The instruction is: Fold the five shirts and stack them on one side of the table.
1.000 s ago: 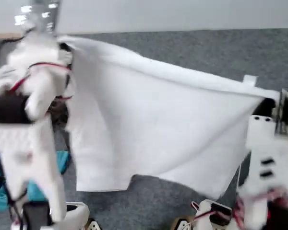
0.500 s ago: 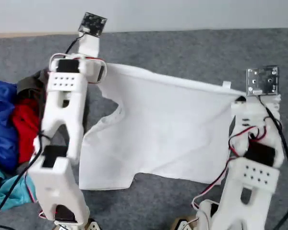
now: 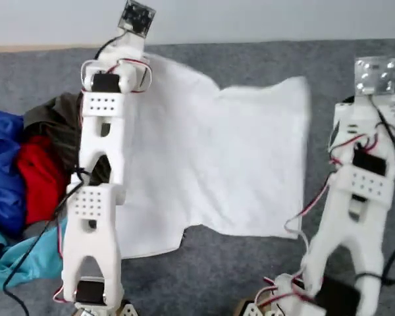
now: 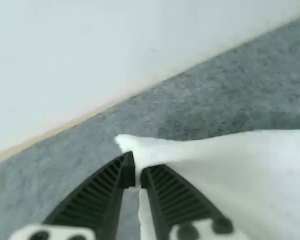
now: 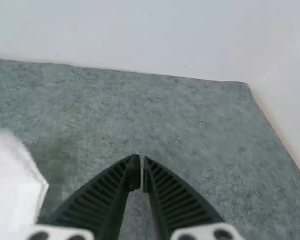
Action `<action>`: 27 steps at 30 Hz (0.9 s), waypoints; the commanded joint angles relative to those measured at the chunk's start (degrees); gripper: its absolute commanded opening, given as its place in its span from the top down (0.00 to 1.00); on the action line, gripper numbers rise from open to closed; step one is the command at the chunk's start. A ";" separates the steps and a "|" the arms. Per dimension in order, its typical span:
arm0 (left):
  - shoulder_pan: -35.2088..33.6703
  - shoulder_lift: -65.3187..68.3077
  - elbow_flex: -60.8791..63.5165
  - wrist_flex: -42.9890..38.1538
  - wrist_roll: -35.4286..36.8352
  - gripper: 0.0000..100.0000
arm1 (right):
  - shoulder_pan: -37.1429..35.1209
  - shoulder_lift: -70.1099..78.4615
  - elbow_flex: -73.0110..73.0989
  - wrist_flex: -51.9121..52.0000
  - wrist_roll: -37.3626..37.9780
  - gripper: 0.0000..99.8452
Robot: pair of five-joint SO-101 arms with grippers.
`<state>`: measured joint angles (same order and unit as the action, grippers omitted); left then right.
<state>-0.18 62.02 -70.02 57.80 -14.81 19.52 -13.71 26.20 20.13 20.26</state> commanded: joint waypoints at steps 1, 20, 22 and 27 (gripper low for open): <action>1.32 5.19 -10.07 -1.32 -3.69 1.00 | 0.31 6.02 -7.74 -1.10 0.62 0.99; 0.53 11.87 -18.15 18.29 -3.78 1.00 | -3.03 14.64 -14.07 9.54 0.26 0.99; -0.35 11.43 -18.24 19.96 -2.46 1.00 | -3.65 14.73 -15.30 12.00 -2.11 0.99; -0.88 11.43 -20.18 26.20 -2.20 1.00 | -5.05 19.12 -23.74 19.47 -6.07 0.99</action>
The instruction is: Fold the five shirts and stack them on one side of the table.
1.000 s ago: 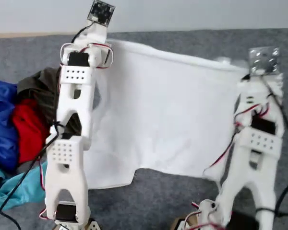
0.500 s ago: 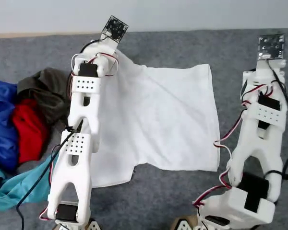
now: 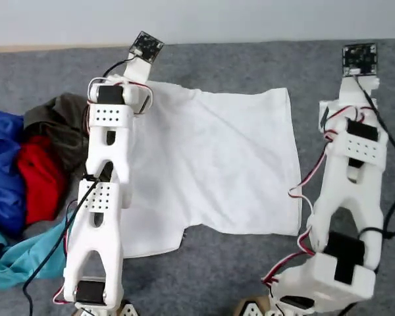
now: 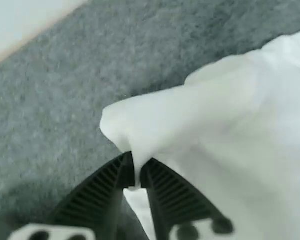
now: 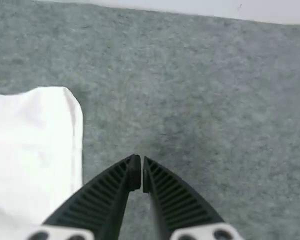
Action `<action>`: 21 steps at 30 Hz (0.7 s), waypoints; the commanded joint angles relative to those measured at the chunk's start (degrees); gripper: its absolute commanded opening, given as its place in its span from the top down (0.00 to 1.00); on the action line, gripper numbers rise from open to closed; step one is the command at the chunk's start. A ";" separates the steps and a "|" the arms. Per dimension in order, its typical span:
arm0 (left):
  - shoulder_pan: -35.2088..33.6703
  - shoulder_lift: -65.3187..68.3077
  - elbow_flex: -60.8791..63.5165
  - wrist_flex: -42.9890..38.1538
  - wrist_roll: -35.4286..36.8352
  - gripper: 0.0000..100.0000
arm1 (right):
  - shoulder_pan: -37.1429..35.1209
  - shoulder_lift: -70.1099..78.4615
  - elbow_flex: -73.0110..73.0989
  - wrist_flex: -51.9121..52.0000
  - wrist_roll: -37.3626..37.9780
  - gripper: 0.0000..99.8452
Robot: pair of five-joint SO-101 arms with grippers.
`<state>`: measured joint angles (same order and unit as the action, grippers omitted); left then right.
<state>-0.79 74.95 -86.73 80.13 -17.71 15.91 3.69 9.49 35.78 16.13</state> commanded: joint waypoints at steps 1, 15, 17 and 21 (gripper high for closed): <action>-0.09 -1.49 -4.09 4.92 0.70 1.00 | -2.07 3.65 -9.58 5.49 -1.93 0.99; 0.18 -1.49 -9.45 16.44 0.62 1.00 | -8.13 41.71 -56.97 25.19 -11.78 0.87; 0.00 -1.49 -9.45 17.32 0.62 1.00 | -9.10 46.02 -62.59 26.59 -11.78 0.83; 0.00 -1.49 -9.45 17.76 0.62 1.00 | -11.03 53.23 -71.38 27.21 -11.60 0.74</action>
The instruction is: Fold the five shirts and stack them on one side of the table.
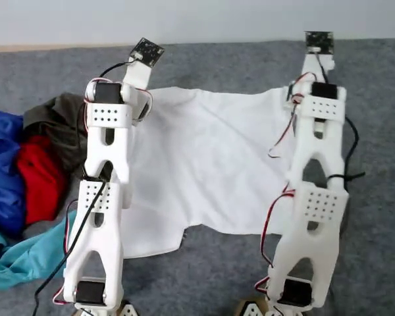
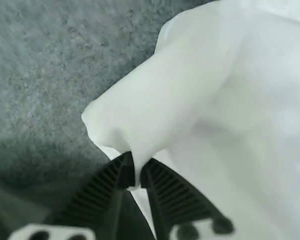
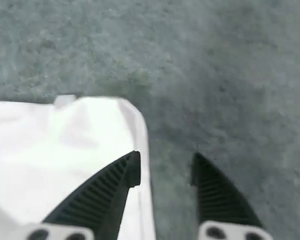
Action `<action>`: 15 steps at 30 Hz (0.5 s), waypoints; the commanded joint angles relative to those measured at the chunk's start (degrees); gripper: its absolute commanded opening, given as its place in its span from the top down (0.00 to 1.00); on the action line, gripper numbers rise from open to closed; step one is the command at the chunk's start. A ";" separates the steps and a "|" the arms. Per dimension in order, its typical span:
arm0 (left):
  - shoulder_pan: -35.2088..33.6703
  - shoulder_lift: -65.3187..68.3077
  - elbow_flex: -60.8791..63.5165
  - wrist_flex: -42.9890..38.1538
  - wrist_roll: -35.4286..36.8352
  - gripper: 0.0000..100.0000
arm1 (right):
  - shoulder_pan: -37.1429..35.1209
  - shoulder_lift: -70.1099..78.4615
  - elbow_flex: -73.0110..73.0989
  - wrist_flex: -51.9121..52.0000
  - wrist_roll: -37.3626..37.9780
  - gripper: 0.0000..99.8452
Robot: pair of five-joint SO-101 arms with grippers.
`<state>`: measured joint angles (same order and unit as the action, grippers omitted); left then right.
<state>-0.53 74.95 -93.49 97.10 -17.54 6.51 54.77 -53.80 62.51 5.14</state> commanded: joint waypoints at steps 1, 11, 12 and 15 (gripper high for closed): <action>-0.35 -1.49 -2.68 0.88 0.44 1.00 | -2.15 3.91 -9.85 0.40 -0.44 0.72; -0.18 -1.49 -2.68 3.25 0.44 1.00 | -3.47 16.57 -22.42 0.40 3.43 0.72; -0.18 -1.49 -2.68 3.25 0.44 1.00 | -3.47 17.36 -22.86 0.31 3.43 0.72; 0.00 -1.49 -2.68 3.25 0.44 1.00 | -3.65 19.03 -23.12 0.04 3.43 0.72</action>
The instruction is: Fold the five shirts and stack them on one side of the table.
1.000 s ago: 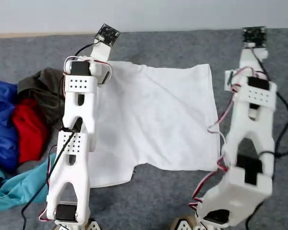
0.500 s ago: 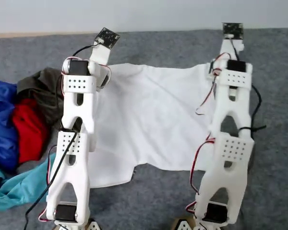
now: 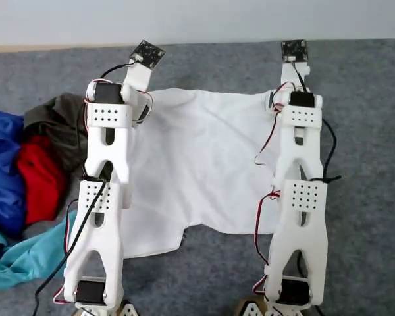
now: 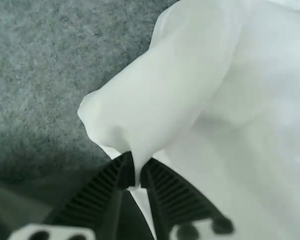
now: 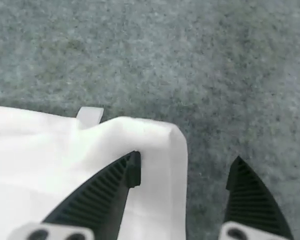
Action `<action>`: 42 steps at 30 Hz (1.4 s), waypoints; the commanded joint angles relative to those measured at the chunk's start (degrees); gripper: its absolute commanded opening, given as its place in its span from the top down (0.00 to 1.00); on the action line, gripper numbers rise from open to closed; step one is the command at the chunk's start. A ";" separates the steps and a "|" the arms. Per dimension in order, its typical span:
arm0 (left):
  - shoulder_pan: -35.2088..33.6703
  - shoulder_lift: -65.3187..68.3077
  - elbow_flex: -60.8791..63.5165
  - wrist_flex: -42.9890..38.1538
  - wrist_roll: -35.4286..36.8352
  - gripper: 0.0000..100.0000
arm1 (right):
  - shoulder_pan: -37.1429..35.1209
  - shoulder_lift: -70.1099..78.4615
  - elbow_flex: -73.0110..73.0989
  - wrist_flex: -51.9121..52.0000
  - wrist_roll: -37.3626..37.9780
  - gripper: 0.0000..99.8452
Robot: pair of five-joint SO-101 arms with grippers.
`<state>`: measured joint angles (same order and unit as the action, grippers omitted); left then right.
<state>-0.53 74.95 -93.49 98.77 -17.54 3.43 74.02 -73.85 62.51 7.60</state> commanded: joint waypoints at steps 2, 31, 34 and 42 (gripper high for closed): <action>0.00 -1.49 -2.68 1.58 0.44 1.00 | -0.92 0.75 -3.08 -0.40 0.97 0.72; -0.09 -16.09 -2.77 1.58 4.04 1.00 | 0.48 -17.80 -3.08 13.58 11.87 0.99; -0.44 -20.04 -2.77 1.58 4.04 1.00 | 0.84 -20.62 -3.08 19.03 11.96 0.99; 0.00 -24.18 -1.80 1.93 3.78 1.00 | 0.66 -25.98 -2.99 33.80 21.63 0.99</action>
<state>-0.53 55.08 -93.58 99.12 -14.11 3.60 53.10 -74.90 92.04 23.78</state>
